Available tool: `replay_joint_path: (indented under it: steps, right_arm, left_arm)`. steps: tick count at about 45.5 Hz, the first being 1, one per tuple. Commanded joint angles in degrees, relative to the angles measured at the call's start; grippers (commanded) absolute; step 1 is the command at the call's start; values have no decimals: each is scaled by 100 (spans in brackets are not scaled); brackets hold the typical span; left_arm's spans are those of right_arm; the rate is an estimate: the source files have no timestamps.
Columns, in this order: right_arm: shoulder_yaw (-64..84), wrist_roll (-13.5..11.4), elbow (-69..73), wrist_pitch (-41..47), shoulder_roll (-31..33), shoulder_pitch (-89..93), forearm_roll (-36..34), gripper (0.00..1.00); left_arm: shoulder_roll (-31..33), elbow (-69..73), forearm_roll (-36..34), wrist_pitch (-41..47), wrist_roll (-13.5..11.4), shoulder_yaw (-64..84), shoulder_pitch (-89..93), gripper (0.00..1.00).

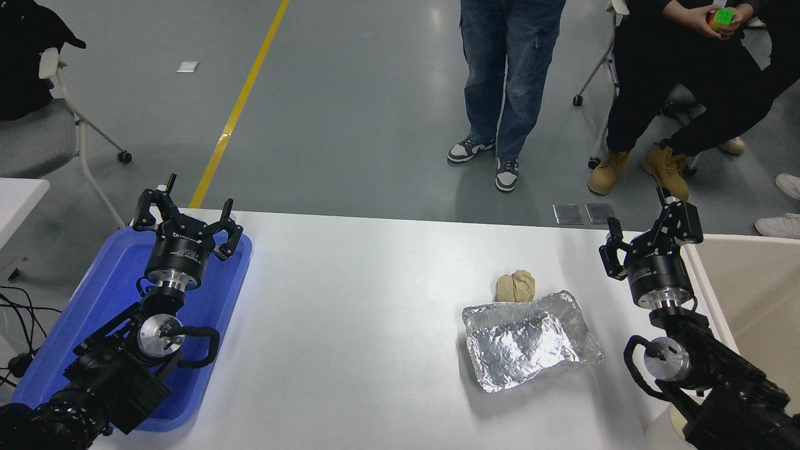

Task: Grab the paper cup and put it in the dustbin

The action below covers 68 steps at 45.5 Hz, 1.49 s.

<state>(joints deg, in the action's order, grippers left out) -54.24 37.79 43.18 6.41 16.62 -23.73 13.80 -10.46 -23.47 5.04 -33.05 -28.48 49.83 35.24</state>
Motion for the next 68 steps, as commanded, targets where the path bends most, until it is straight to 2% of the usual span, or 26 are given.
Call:
replay_joint_path:
  steps: [1, 68]
  right_arm:
    - [-8, 0, -3, -8, -1, -27, 0, 100]
    - [10, -26, -55, 1, 210, -79, 0, 100]
  left_arm:
    - [0, 0, -3, 1, 0, 0, 0, 100]
    - [0, 0, -3, 1, 0, 0, 0, 100]
